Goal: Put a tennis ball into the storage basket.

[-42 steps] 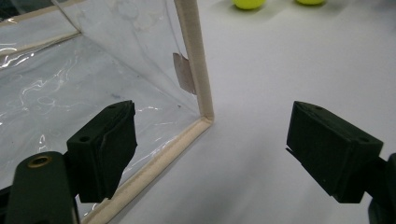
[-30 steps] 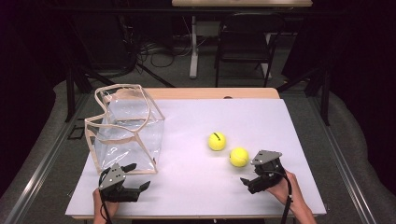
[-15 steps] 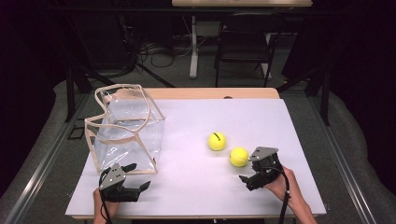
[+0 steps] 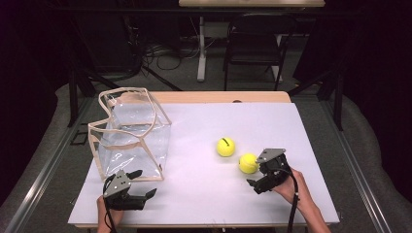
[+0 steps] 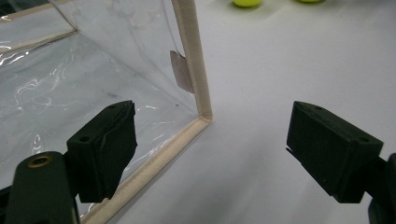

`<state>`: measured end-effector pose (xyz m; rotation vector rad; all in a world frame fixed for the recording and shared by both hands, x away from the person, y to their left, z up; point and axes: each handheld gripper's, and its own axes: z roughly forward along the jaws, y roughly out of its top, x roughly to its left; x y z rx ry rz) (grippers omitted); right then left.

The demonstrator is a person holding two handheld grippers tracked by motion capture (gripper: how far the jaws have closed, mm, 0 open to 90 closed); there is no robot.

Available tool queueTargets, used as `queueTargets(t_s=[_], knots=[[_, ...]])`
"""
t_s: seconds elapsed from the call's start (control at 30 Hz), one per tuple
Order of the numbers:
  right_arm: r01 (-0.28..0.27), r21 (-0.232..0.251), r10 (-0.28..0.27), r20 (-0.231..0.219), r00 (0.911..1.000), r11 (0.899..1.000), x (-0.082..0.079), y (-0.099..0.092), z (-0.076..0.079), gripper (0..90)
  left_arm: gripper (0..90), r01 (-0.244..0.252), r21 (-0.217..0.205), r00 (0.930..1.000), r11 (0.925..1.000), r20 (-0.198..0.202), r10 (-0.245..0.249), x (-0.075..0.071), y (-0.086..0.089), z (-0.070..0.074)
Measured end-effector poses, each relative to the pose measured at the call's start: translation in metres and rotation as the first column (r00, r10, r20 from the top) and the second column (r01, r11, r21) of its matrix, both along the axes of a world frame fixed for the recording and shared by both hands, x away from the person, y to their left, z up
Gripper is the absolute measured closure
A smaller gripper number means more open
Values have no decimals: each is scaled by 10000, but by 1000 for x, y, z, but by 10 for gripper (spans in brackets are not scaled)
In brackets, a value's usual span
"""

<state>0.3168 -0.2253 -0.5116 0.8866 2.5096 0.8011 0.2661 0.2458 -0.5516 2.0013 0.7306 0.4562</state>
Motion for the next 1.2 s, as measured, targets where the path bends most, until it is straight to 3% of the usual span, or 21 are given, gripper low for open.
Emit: queueTargets(t_s=[1.2], knots=[[-340, -324, 321, -590, 9977, 9989, 38, 16, -3, 0, 159, 77, 76, 10000, 9999, -21, -77, 0, 0, 0]])
